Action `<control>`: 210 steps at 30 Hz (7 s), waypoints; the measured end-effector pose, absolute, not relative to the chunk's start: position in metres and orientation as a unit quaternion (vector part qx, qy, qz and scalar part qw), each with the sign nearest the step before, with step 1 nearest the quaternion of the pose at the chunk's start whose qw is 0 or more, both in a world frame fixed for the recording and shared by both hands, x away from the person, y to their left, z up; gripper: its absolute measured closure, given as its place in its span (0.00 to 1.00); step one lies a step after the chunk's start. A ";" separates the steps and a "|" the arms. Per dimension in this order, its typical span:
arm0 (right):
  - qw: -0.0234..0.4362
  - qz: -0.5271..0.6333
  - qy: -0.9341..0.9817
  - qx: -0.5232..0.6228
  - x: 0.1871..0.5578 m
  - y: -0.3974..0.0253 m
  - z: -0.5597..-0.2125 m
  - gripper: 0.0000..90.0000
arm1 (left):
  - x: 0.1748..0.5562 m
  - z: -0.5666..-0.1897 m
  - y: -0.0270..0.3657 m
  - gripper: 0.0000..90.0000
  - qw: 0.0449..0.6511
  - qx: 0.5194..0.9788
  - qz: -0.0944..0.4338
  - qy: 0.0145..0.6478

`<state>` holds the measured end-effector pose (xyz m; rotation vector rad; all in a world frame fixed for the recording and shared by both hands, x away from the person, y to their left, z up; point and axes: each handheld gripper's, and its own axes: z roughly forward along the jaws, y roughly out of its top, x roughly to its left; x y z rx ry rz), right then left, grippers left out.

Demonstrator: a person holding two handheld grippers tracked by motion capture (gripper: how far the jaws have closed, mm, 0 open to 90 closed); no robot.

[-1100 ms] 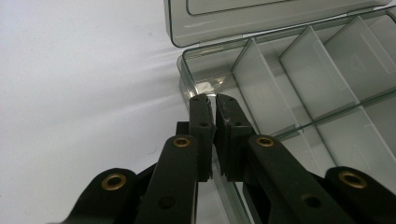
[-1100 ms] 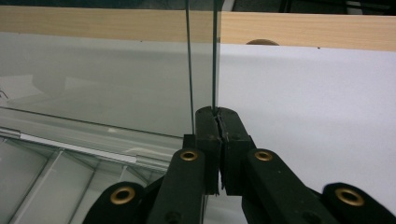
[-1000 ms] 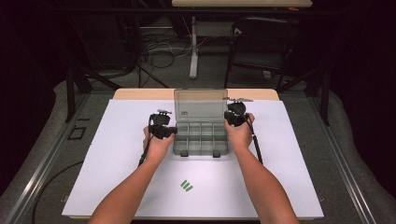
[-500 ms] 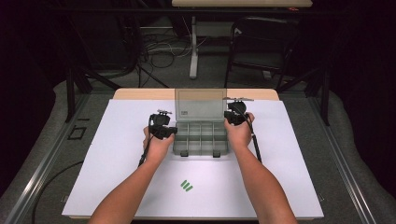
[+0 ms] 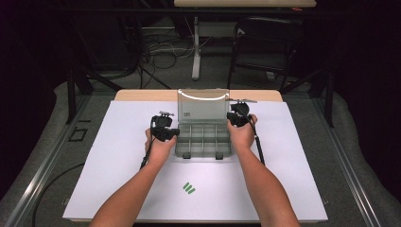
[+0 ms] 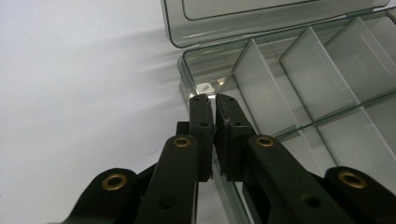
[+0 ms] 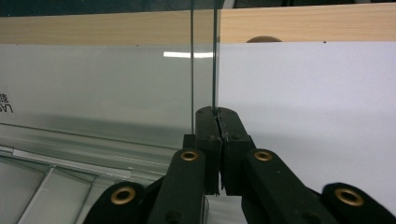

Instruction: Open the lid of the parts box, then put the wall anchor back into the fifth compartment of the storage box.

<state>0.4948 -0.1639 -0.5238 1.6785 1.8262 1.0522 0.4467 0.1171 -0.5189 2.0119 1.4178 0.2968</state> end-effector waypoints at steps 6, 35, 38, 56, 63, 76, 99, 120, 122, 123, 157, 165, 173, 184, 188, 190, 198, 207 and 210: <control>0.220 0.377 0.661 0.610 0.497 -0.164 -0.524 0.98 | 0.447 -0.519 0.117 0.96 0.325 0.767 0.114 0.541; 0.201 0.377 0.652 0.626 0.503 -0.165 -0.530 0.99 | 0.446 -0.520 0.118 0.96 0.328 0.768 0.115 0.539; 0.200 0.375 0.654 0.626 0.504 -0.165 -0.532 0.99 | 0.446 -0.520 0.118 0.96 0.328 0.768 0.115 0.538; 0.191 0.367 0.650 0.638 0.508 -0.165 -0.536 0.99 | 0.446 -0.520 0.119 0.96 0.331 0.767 0.114 0.538; 0.189 0.367 0.650 0.638 0.508 -0.165 -0.536 0.99 | 0.446 -0.520 0.119 0.95 0.330 0.767 0.115 0.538; 0.187 0.368 0.655 0.632 0.507 -0.164 -0.536 0.95 | 0.445 -0.520 0.117 0.94 0.328 0.767 0.121 0.537; 0.202 0.383 0.726 0.534 0.455 -0.164 -0.499 0.67 | 0.426 -0.498 0.135 0.61 0.380 0.767 0.107 0.505; 0.207 0.380 0.796 0.424 0.361 -0.173 -0.481 0.48 | 0.364 -0.485 0.167 0.45 0.395 0.788 0.108 0.459; 0.196 0.374 0.805 0.416 0.354 -0.174 -0.484 0.46 | 0.356 -0.486 0.173 0.44 0.399 0.788 0.109 0.456; 0.195 0.373 0.805 0.418 0.349 -0.175 -0.485 0.46 | 0.353 -0.486 0.175 0.44 0.401 0.787 0.108 0.457; 0.190 0.377 0.794 0.437 0.306 -0.198 -0.506 0.45 | 0.306 -0.515 0.148 0.48 0.389 0.826 0.049 0.404; 0.192 0.376 0.796 0.434 0.307 -0.199 -0.507 0.47 | 0.301 -0.521 0.135 0.63 0.369 0.844 0.059 0.385; 0.193 0.377 0.793 0.438 0.306 -0.199 -0.508 0.47 | 0.296 -0.529 0.123 0.72 0.344 0.860 0.050 0.373; 0.192 0.379 0.786 0.448 0.307 -0.201 -0.509 0.48 | 0.295 -0.536 0.111 0.83 0.314 0.875 0.038 0.367; 0.193 0.380 0.785 0.449 0.307 -0.202 -0.509 0.49 | 0.295 -0.537 0.109 0.86 0.306 0.876 0.038 0.371; 0.193 0.380 0.785 0.450 0.307 -0.202 -0.509 0.49 | 0.295 -0.538 0.108 0.87 0.306 0.874 0.036 0.377; 0.193 0.380 0.784 0.452 0.307 -0.203 -0.509 0.49 | 0.296 -0.541 0.105 0.88 0.302 0.876 0.030 0.375; 0.190 0.378 0.785 0.453 0.307 -0.204 -0.508 0.49 | 0.296 -0.543 0.104 0.92 0.303 0.874 0.021 0.379; 0.194 0.381 0.782 0.453 0.307 -0.203 -0.508 0.50 | 0.295 -0.545 0.103 0.93 0.299 0.875 0.024 0.380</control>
